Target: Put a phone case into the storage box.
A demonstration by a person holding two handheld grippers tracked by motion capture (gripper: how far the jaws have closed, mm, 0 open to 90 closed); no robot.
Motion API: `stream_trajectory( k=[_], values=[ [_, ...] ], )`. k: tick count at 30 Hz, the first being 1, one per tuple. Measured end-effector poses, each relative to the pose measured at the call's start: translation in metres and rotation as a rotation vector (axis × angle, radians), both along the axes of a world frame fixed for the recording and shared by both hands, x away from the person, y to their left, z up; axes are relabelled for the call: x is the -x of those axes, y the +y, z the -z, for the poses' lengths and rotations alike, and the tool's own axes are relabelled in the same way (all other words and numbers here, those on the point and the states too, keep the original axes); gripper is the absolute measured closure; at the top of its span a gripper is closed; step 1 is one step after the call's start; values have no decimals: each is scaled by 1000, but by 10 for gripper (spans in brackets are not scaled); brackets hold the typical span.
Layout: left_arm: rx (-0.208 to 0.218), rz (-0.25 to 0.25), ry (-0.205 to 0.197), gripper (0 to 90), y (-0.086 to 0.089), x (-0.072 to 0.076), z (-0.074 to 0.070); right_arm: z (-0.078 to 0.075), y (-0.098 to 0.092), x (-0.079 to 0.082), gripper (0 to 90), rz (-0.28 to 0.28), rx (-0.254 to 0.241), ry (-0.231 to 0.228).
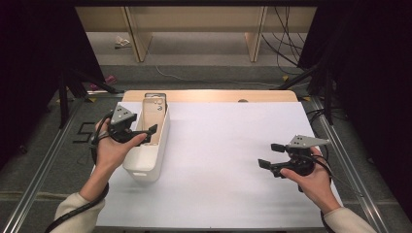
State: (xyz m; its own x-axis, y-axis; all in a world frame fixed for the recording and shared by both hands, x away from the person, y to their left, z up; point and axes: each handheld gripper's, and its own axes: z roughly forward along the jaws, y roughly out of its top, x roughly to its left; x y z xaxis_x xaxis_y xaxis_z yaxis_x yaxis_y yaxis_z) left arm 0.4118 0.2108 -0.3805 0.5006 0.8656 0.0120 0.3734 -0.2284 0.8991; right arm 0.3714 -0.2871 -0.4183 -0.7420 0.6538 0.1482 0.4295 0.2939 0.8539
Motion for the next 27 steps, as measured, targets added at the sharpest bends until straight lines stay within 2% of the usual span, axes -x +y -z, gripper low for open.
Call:
stream_trajectory(
  k=[8, 11, 15, 22, 27],
  values=[
    [39, 97, -25, 109, -21, 39, 15, 0, 0, 0, 163, -5, -1, 0],
    [49, 123, -34, 98, -25, 49, 19, 0, 1, 1, 163, -8, 1, 0],
    [35, 134, -60, 82, -28, 62, 23, -1, 2, 2, 163, -15, -1, -5],
    [7, 150, -82, 79, -33, 71, 28, -1, 4, 5, 163, -33, -2, -12],
    [-3, 149, -75, 82, -34, 70, 30, -2, 2, 8, 163, -36, -11, -18]
  ],
)
